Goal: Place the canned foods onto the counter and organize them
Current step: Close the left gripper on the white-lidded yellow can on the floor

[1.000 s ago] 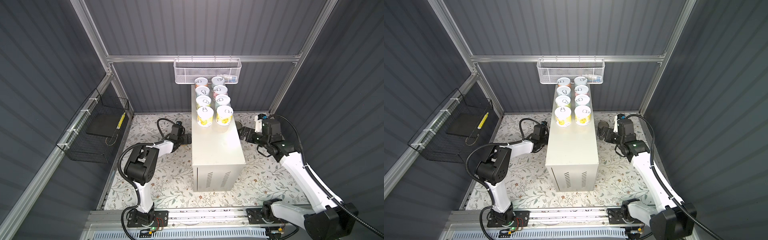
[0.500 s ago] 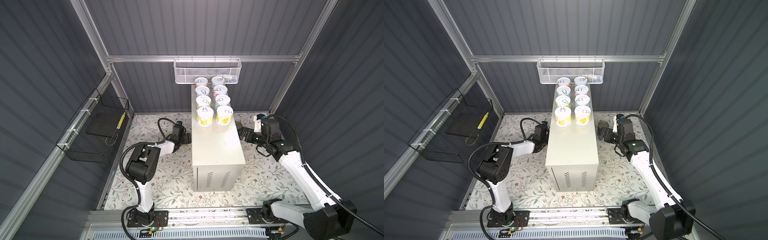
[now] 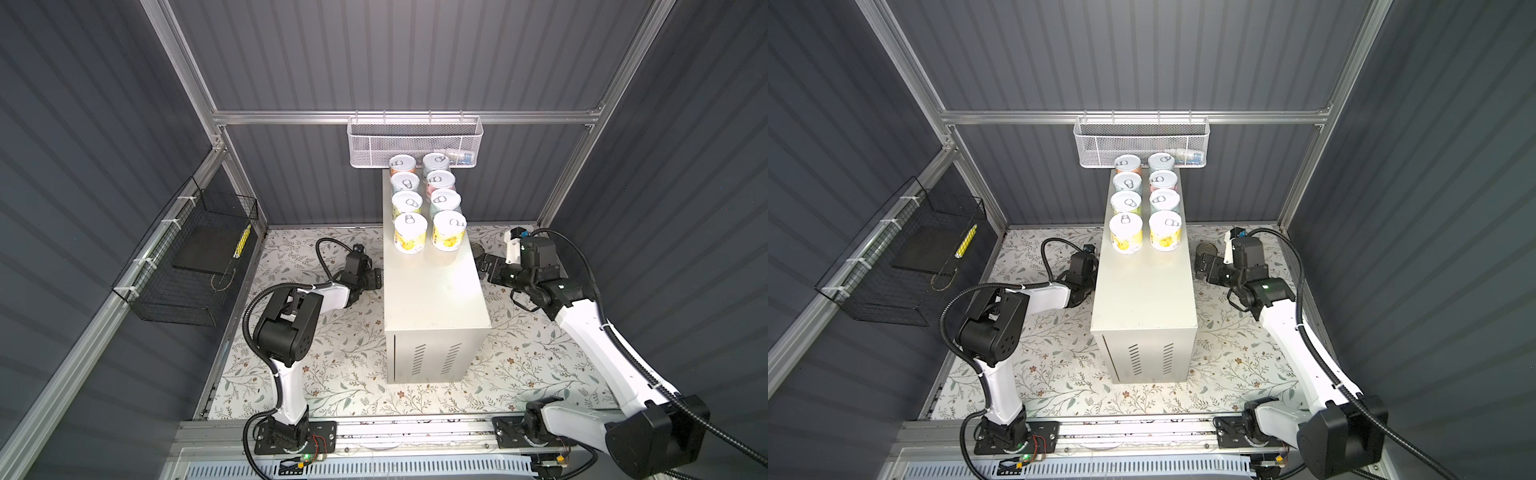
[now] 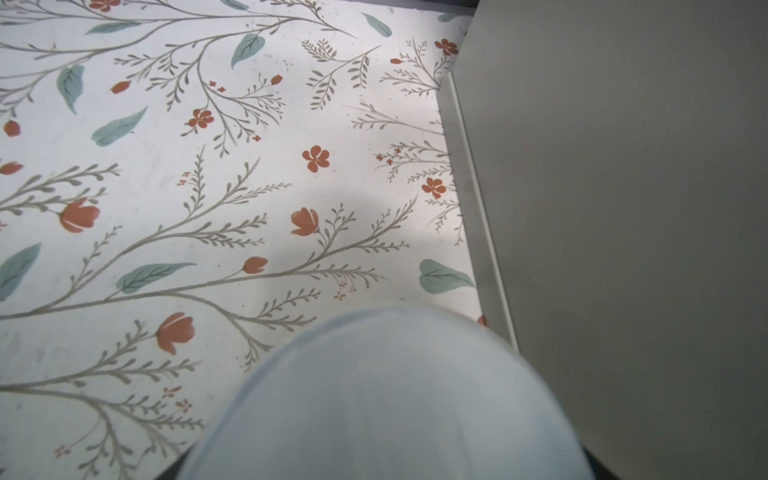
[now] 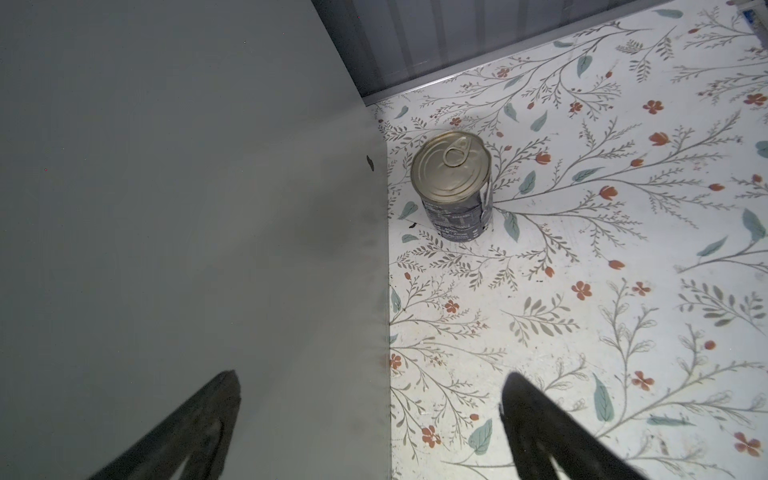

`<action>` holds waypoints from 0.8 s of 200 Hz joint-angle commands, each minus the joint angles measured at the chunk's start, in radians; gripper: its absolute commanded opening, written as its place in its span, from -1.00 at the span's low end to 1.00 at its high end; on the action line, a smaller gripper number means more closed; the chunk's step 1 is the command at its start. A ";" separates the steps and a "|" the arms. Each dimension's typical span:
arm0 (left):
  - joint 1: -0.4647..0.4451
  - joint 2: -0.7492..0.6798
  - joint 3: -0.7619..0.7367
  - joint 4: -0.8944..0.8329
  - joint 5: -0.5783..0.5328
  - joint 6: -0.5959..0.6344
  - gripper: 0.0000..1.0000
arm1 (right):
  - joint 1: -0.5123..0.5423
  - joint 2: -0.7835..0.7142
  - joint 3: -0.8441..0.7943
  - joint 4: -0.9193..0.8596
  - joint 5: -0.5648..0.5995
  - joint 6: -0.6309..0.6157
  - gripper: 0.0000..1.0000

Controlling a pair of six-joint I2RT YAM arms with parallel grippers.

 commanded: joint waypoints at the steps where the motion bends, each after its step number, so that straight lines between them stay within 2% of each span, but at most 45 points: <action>1: -0.002 0.025 -0.015 -0.006 -0.006 0.001 0.42 | -0.003 0.006 0.010 0.011 -0.009 -0.002 0.98; 5: -0.002 0.025 -0.015 -0.007 -0.005 0.000 0.32 | -0.003 0.006 0.010 0.012 -0.008 -0.001 0.98; 9: -0.002 0.026 -0.017 -0.008 0.002 0.004 0.11 | -0.003 0.006 0.009 0.013 -0.007 -0.001 0.98; 13: -0.002 0.023 -0.017 -0.009 0.006 0.008 -0.26 | -0.003 0.007 0.009 0.013 -0.008 -0.002 0.98; 18: -0.002 0.022 -0.016 -0.016 0.004 0.012 -0.98 | -0.003 0.007 0.008 0.014 -0.009 -0.001 0.98; 19: -0.002 0.022 -0.016 -0.017 0.002 0.013 -1.00 | -0.003 0.006 0.008 0.014 -0.009 -0.002 0.98; 46: -0.003 -0.031 -0.023 -0.081 -0.007 0.027 -1.00 | -0.003 -0.007 -0.010 0.024 -0.010 0.002 0.98; 75: -0.002 -0.181 -0.062 -0.179 0.017 0.047 -1.00 | -0.003 -0.034 -0.042 0.035 0.004 -0.002 0.98; 99: -0.002 -0.298 -0.057 -0.334 0.057 0.072 -1.00 | -0.003 -0.056 -0.072 0.040 0.013 -0.004 0.98; 123: -0.001 -0.435 -0.041 -0.509 0.045 0.084 -1.00 | -0.003 -0.071 -0.096 0.040 0.015 -0.007 0.98; 160: -0.001 -0.615 0.095 -0.820 0.024 0.121 -1.00 | -0.004 -0.113 -0.137 0.075 0.023 -0.008 0.98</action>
